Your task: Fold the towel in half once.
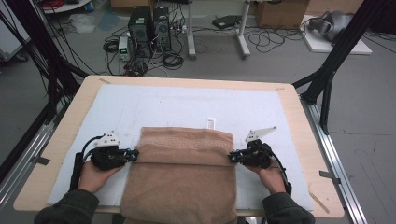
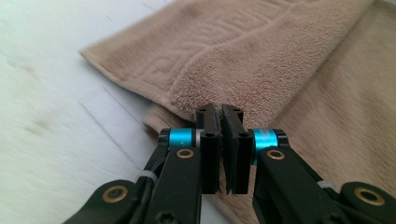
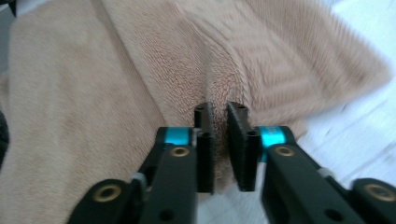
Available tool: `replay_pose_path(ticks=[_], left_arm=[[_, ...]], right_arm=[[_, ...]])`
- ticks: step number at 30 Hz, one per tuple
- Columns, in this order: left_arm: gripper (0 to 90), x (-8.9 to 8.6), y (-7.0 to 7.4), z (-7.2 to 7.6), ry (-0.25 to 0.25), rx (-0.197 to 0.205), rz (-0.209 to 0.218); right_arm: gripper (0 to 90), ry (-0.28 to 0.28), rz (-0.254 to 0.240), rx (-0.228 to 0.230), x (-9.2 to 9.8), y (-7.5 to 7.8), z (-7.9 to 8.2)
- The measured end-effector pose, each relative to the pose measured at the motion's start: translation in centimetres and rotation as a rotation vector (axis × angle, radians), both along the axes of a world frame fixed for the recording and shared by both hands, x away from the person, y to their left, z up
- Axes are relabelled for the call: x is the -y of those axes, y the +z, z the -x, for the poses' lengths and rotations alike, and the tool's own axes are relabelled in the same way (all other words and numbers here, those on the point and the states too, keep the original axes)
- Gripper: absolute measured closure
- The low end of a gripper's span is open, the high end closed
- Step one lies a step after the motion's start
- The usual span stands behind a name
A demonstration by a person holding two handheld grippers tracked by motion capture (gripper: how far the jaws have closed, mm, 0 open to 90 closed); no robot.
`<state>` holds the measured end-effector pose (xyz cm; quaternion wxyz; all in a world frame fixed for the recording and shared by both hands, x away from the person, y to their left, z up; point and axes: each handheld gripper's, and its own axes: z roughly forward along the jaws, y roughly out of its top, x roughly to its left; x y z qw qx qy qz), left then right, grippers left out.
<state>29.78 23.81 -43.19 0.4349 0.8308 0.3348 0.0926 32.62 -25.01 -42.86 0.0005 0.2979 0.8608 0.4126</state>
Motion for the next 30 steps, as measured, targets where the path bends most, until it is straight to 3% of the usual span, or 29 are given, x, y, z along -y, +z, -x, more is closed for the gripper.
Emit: replay_pose_path(ticks=[3, 6, 10, 12, 14, 17, 21, 22, 25, 26, 27, 30], left_arm=[[69.5, 0.0, 0.3, -0.1, -0.015, -0.010, 0.012], [59.0, -0.1, 1.4, -0.7, 0.000, 0.018, 0.033], [53.9, 0.4, 2.7, -2.6, 0.041, 0.056, 0.038], [56.3, 0.8, 2.8, -3.9, 0.067, 0.046, 0.069], [58.2, 1.4, 2.7, -5.3, 0.094, 0.046, 0.057], [57.5, 2.0, 1.8, -6.9, 0.116, 0.013, 0.021], [56.4, 2.4, -0.1, -8.4, 0.140, -0.061, -0.055], [56.4, 2.4, -0.5, -8.6, 0.134, -0.083, -0.064], [65.4, 2.7, -0.7, -8.2, 0.108, -0.057, -0.086], [67.6, 2.8, -0.7, -8.1, 0.102, -0.053, -0.089], [73.6, 2.8, -0.7, -8.2, 0.094, -0.058, -0.082], [85.0, 2.5, -0.9, -8.5, 0.105, -0.082, -0.054]], right_arm=[[60.7, -0.002, -0.008, -0.030, 0.2, -0.5, -0.1], [54.0, -0.029, -0.022, -0.004, 0.6, 0.9, -0.6], [48.6, -0.085, -0.014, 0.048, 0.6, 2.3, -2.0], [47.8, -0.101, 0.011, 0.065, 0.1, 2.4, -3.1], [47.6, -0.123, 0.035, 0.065, -0.5, 2.3, -4.2], [45.9, -0.146, 0.072, 0.058, -1.4, 1.7, -5.7], [45.1, -0.175, 0.118, 0.030, -2.0, 0.5, -7.0], [46.3, -0.186, 0.146, 0.024, -2.1, 0.0, -7.2], [63.9, -0.181, 0.199, 0.056, -2.4, -0.2, -7.2], [72.1, -0.153, 0.205, 0.050, -2.6, -0.3, -7.2], [74.2, -0.133, 0.209, 0.043, -2.7, -0.5, -7.2], [84.9, -0.131, 0.195, 0.030, -2.6, -0.4, -7.4]])
